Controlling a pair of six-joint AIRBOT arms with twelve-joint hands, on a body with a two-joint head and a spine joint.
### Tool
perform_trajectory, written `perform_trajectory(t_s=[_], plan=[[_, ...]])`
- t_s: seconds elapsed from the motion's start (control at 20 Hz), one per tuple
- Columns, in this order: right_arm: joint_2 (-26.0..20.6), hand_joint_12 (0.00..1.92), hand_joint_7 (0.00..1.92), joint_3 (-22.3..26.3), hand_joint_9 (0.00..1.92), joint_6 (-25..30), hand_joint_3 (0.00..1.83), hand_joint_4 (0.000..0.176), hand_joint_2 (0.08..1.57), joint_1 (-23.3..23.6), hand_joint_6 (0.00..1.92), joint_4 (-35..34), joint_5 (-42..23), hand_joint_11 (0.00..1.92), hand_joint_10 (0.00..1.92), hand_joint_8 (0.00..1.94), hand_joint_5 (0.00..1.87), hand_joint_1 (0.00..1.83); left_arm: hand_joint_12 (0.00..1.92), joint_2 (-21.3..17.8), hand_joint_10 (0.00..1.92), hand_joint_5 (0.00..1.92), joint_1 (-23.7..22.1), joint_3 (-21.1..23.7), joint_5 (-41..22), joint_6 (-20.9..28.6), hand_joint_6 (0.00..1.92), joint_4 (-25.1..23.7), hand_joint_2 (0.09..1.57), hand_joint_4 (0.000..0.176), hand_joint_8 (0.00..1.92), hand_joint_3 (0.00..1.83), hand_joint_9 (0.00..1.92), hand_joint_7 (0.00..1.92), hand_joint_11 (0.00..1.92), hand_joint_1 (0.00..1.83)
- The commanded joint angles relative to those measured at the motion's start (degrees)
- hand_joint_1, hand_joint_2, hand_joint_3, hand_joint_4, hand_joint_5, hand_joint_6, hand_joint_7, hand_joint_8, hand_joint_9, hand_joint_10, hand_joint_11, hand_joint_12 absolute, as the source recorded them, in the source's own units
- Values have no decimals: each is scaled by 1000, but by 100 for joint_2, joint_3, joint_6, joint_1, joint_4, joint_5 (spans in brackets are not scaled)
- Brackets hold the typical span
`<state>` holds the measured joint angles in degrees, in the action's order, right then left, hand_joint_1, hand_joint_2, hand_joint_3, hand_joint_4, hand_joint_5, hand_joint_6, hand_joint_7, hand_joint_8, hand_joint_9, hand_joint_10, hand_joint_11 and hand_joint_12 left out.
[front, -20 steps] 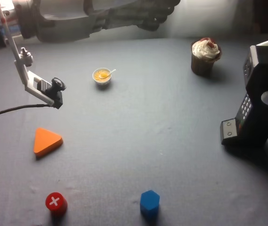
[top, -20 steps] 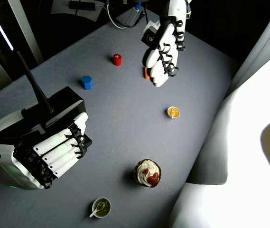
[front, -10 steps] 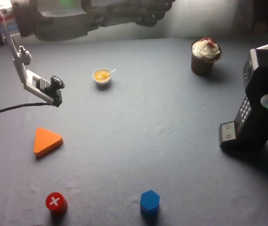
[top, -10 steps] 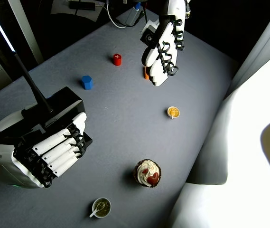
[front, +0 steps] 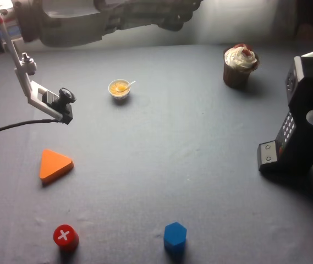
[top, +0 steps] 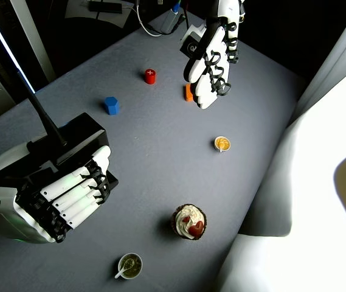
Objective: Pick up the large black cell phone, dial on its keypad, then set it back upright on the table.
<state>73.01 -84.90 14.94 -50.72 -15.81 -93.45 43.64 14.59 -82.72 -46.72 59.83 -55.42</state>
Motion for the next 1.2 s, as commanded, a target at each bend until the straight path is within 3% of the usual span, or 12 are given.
perform_trajectory(t_s=[0.0, 0.2, 0.25, 0.35, 0.5, 0.55, 0.6, 0.65, 0.85, 0.9, 0.95, 1.15], plan=[[-85, 896, 1054, -38, 1046, 109, 0, 0, 1078, -19, 869, -120, -757, 1081, 1119, 795, 963, 1390, 613, -54, 0, 242, -98, 28, -396, 26, 0, 450, 1183, 24, 0, 0, 222, 226, 0, 0], [-96, 883, 1030, -46, 1016, 109, 1, 0, 1092, -44, 934, -106, -757, 1039, 1138, 852, 918, 1386, 634, -54, 3, 250, -95, 28, -396, 26, 4, 452, 1186, 22, 5, 1, 231, 237, 0, 0], [-96, 1298, 985, -54, 988, 109, 0, 0, 1085, -44, 874, -99, -757, 987, 1063, 862, 917, 1472, 634, -54, 6, 257, -95, 28, -396, 26, 7, 452, 1187, 21, 7, 1, 237, 245, 0, 0], [-95, 990, 937, -67, 970, 107, 0, 0, 1118, -44, 1060, -76, -757, 966, 1183, 944, 887, 1379, 592, -54, 1, 254, -95, 28, -396, 26, 1, 455, 1190, 20, 2, 1, 230, 232, 0, 0], [-92, 945, 882, -72, 886, 84, 0, 0, 1150, -44, 1194, -42, -757, 884, 1279, 988, 847, 1362, 557, -54, 4, 254, -93, 29, -396, 24, 5, 457, 1189, 21, 5, 1, 228, 229, 0, 0], [-92, 950, 891, -79, 879, 81, 1, 0, 1162, -43, 1217, -39, -757, 845, 735, 1042, 871, 1232, 555, -56, 4, 242, -88, 29, -396, 24, 0, 457, 1187, 22, 4, 0, 229, 227, 0, 0], [-98, 977, 882, -92, 902, 80, 0, 0, 1173, -43, 1163, -24, -757, 782, 454, 457, 861, 1157, 552, -57, 2, 243, -88, 29, -396, 24, 1, 457, 1190, 20, 5, 2, 226, 231, 0, 0], [-104, 992, 931, -108, 939, 76, 0, 0, 1179, -44, 1167, -2, -757, 759, 277, 169, 849, 1138, 527, -57, 0, 241, -88, 29, -396, 24, 1, 457, 1190, 22, 2, 1, 222, 227, 0, 0], [-116, 1037, 894, -139, 950, 76, 1, 0, 1195, -44, 1220, -2, -757, 677, 53, 0, 814, 1122, 539, -59, 0, 249, -88, 29, -396, 24, 1, 457, 1189, 21, 1, 0, 221, 226, 0, 0], [-120, 1051, 836, -141, 913, 76, 0, 0, 1160, -44, 534, -2, -757, 621, 27, 0, 702, 1147, 543, -60, 3, 249, -88, 29, -396, 24, 1, 458, 1184, 25, 3, 0, 229, 230, 0, 0], [-122, 1064, 802, -141, 899, 76, 0, 0, 1143, -44, 211, -3, -757, 599, 14, 4, 743, 1144, 565, -60, 3, 252, -88, 29, -396, 24, 1, 460, 1183, 24, 2, 0, 230, 231, 0, 0], [-118, 1177, 649, -157, 720, 76, 0, 0, 1067, -44, 5, -3, -757, 370, 0, 0, 697, 1095, 558, -60, 5, 248, -88, 29, -396, 24, 3, 467, 1184, 21, 3, 0, 226, 230, 0, 0]])
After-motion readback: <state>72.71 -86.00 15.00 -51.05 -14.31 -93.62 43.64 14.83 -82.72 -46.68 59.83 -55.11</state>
